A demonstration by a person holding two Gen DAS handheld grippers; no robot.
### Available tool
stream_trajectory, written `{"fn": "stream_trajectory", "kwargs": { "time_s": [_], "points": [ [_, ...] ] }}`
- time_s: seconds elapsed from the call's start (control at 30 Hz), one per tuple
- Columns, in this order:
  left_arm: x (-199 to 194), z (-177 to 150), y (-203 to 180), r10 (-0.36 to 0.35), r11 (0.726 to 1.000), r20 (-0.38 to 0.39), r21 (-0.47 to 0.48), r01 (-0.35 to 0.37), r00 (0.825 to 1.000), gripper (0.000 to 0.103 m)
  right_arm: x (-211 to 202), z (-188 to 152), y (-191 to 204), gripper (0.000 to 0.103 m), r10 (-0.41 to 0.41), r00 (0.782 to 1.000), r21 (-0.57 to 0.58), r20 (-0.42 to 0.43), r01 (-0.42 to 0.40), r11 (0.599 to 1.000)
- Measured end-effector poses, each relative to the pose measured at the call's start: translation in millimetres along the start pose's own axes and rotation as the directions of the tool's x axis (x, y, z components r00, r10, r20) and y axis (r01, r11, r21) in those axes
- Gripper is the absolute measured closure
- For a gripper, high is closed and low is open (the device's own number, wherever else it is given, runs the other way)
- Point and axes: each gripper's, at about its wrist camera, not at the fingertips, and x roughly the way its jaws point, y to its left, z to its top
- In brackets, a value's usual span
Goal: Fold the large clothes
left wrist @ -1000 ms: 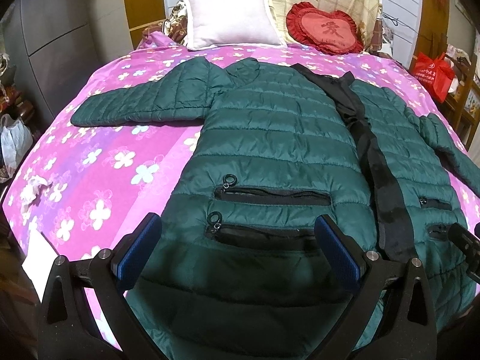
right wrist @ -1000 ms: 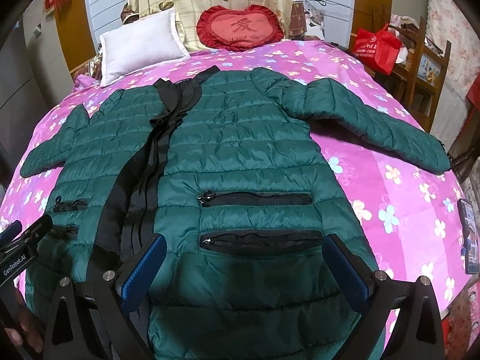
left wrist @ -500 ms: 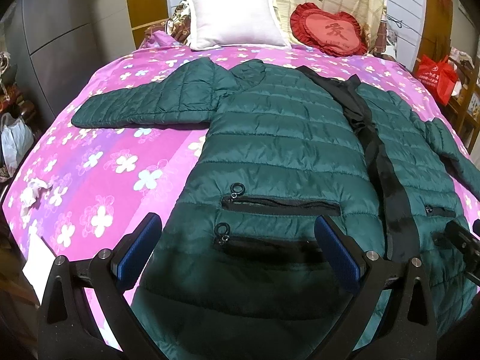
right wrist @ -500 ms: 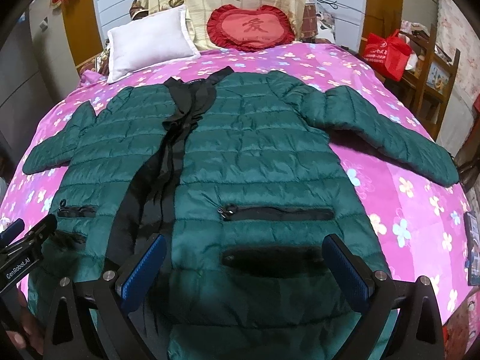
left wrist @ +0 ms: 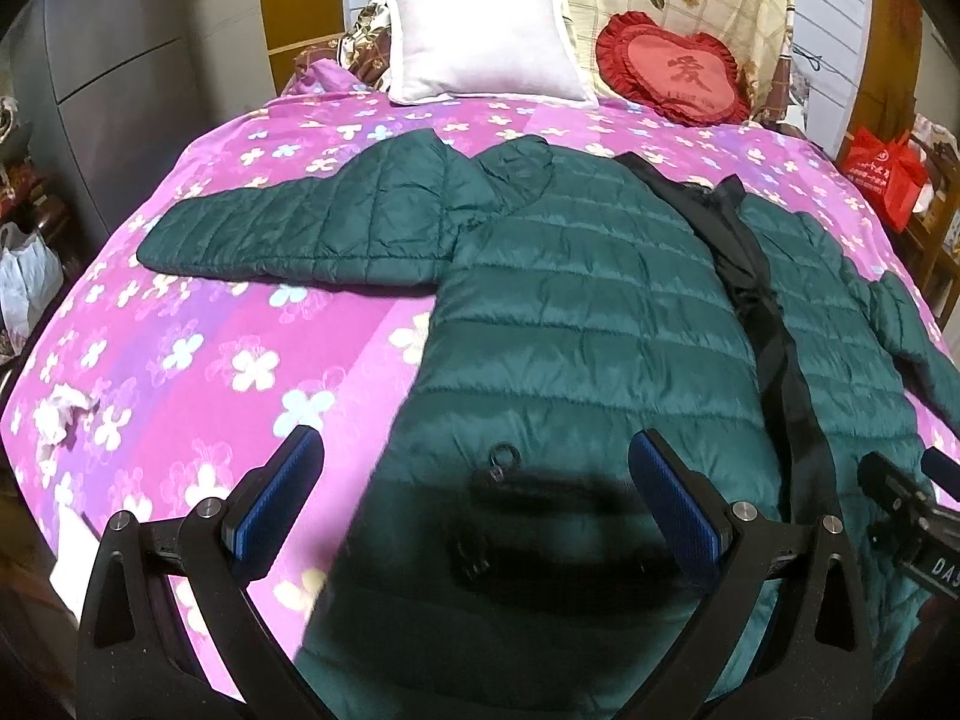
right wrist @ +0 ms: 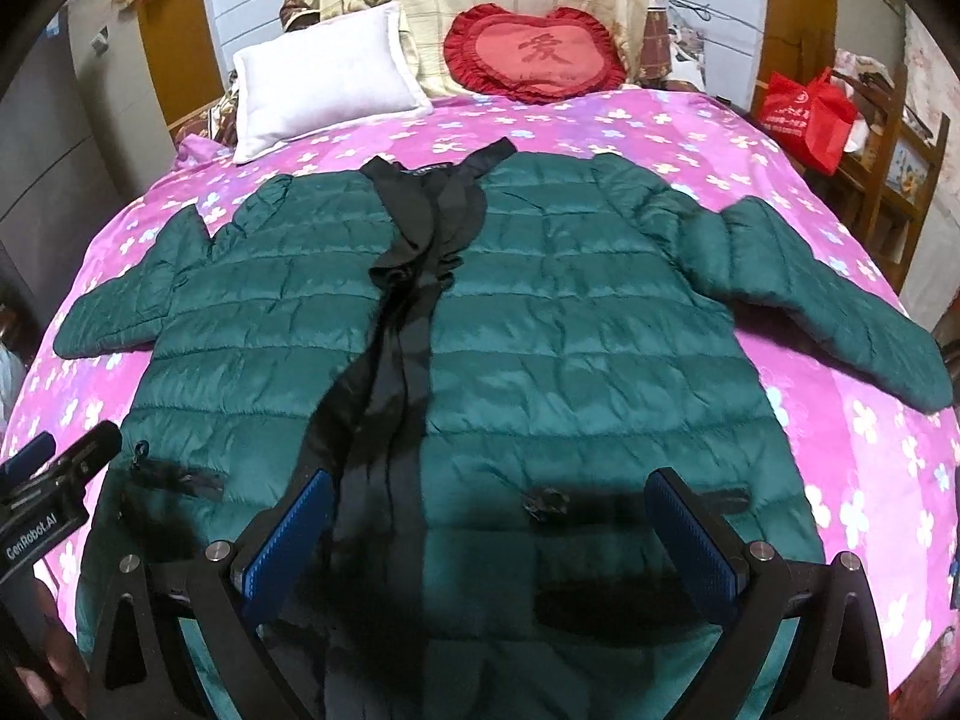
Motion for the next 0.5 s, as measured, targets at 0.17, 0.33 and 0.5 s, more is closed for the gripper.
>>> {"fn": "stream_trajectory", "kwargs": {
  "time_s": [0.17,0.33,0.5],
  "points": [
    [8,14,8,0.001,1.000,-0.001,-0.011,-0.001,1.000,0.001,6,9,10,0.000,0.023,1.000,-0.007,-0.002,-0.023,1.000],
    [19,26,15,-0.010,0.999,-0.013,-0.031,0.010,1.000,0.001,16,22,21,0.000,0.034,0.999,-0.021,0.000,-0.034,0.999],
    [33,37,20,-0.016,0.999,-0.033,-0.037,0.015,0.999,0.001,30,36,33,0.000,0.076,0.997,-0.019,-0.025,-0.077,0.997]
  ]
}}
